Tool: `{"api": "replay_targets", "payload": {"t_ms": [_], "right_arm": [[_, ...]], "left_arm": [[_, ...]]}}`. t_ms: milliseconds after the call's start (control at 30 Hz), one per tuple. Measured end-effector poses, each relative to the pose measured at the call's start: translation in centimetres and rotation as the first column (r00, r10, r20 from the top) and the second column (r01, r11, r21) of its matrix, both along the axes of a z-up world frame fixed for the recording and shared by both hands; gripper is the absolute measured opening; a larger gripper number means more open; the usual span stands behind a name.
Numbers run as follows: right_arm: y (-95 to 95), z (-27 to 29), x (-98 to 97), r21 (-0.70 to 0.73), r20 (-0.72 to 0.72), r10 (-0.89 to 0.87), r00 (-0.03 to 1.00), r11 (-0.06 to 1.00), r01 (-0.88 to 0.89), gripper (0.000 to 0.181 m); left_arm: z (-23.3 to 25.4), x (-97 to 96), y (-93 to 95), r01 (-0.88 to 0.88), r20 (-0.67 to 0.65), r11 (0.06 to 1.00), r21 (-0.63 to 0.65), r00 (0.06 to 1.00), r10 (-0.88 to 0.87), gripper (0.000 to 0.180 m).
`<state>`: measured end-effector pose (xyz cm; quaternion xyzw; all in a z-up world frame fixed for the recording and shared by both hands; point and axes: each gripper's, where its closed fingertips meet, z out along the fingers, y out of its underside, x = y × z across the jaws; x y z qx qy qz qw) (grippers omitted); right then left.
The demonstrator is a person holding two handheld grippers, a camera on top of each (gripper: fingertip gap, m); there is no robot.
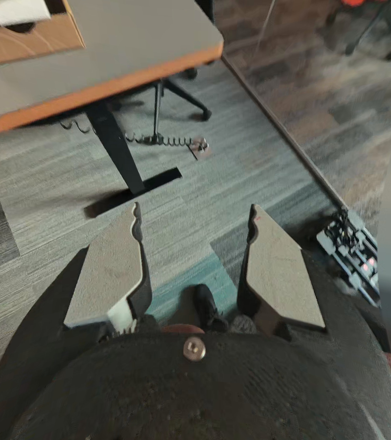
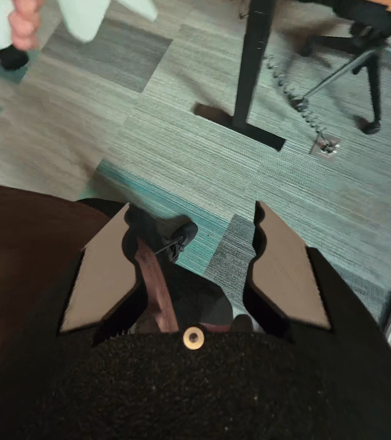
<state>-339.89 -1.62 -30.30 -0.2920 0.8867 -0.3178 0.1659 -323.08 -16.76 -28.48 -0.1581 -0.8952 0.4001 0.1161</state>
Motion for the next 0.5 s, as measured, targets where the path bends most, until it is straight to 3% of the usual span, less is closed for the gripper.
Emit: {"api": "replay_targets", "payload": {"t_ms": [100,233,300,367,500], "right_arm": [[-6.4,1.6,3.4,-0.012,-0.043,0.237,0.971,0.971,-0.237,0.107],[-15.5,0.6,8.1,0.001,-0.082,0.46,0.884,0.887,-0.461,0.118],[-19.4,0.5,10.8,-0.03,-0.105,0.539,0.836,0.838,-0.544,0.124],[-22.7,0.7,13.3,-0.07,-0.141,0.577,0.805,0.805,-0.589,0.125],[-23.2,2.5,19.0,-0.114,-0.071,0.742,0.666,0.658,-0.745,0.126]], "left_arm": [[3.1,4.3,-4.4,-0.173,-0.023,0.978,-0.118,0.985,0.171,0.09],[0.0,11.7,-2.4,-0.479,-0.03,0.878,0.008,0.877,0.479,0.089],[-1.1,14.2,0.8,-0.599,-0.02,0.8,0.031,0.8,0.6,0.092],[-1.7,16.3,5.0,-0.746,0.025,0.662,0.066,0.665,0.747,0.092],[-0.5,16.1,11.3,-0.88,0.026,0.472,0.054,0.474,0.88,0.096]]}}
